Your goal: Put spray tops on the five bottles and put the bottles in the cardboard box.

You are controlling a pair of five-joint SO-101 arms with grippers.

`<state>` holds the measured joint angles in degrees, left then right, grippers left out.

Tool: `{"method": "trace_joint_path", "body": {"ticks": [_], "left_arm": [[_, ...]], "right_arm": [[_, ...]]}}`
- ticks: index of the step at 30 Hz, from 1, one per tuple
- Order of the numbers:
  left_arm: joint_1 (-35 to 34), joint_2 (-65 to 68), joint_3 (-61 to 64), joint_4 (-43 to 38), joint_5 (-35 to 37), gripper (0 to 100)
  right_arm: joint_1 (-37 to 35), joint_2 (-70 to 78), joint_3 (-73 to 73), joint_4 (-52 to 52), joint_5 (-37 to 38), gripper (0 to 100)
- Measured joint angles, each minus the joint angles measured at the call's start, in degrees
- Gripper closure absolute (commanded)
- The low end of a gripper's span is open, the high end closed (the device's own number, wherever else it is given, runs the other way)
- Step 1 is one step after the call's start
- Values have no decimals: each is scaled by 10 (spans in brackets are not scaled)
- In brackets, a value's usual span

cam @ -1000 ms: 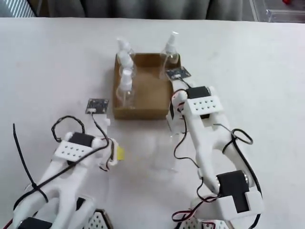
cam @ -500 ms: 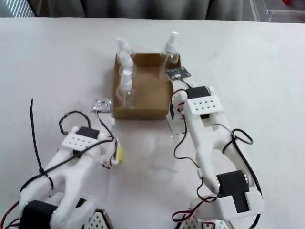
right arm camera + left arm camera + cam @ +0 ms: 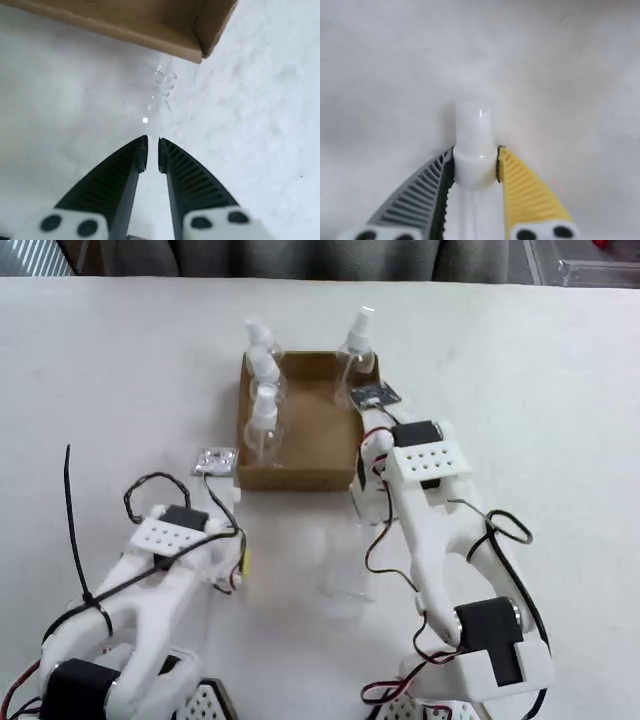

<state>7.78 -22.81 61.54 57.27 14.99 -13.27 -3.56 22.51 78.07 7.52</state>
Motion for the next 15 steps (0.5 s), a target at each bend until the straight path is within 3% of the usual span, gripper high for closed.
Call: {"method": "trace_joint_path", "body": {"ticks": [8, 15], "left_arm": [[-63, 0, -26, 0, 1, 980], [-65, 0, -26, -13, 0, 980]], "right_arm": [[23, -49, 0, 25, -52, 974], [21, -76, 0, 40, -131, 832]]}}
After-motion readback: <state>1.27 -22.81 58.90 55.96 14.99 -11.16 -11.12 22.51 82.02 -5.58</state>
